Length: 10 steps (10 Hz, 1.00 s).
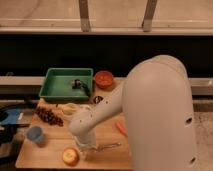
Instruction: Place fork in purple bowl
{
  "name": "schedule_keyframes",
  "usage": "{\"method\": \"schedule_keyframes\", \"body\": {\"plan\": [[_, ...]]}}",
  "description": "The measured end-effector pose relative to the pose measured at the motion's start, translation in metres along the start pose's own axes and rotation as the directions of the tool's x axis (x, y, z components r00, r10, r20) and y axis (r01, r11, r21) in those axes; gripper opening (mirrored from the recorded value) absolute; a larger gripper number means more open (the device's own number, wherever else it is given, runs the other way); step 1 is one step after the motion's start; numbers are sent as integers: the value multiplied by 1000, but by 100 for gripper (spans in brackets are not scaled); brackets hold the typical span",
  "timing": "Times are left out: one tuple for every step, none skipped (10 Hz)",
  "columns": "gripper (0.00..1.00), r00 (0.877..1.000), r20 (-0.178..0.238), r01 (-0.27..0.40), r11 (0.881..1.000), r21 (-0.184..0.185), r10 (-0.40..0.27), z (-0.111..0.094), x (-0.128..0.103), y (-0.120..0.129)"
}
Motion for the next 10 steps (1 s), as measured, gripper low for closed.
{"method": "schedule_keyframes", "body": {"plan": [[26, 1000, 0, -7, 1000, 0, 7, 1, 0, -2], [17, 1000, -1, -5, 1000, -2, 5, 1, 0, -1], [6, 1000, 3, -2, 1000, -4, 2, 0, -2, 1], [1, 1000, 1, -2, 1000, -3, 2, 0, -1, 0], [0, 1000, -3, -4, 1000, -4, 4, 2, -1, -1], [0, 1000, -4, -4, 1000, -4, 4, 4, 0, -3], [0, 1000, -4, -5, 1000, -5, 5, 4, 0, -4], [0, 1000, -1, -10, 1000, -10, 10, 3, 1, -6], [0, 1000, 6, -16, 1000, -21, 16, 2, 2, -8], [4, 999, 20, -24, 999, -40, 25, -2, 5, -15]]}}
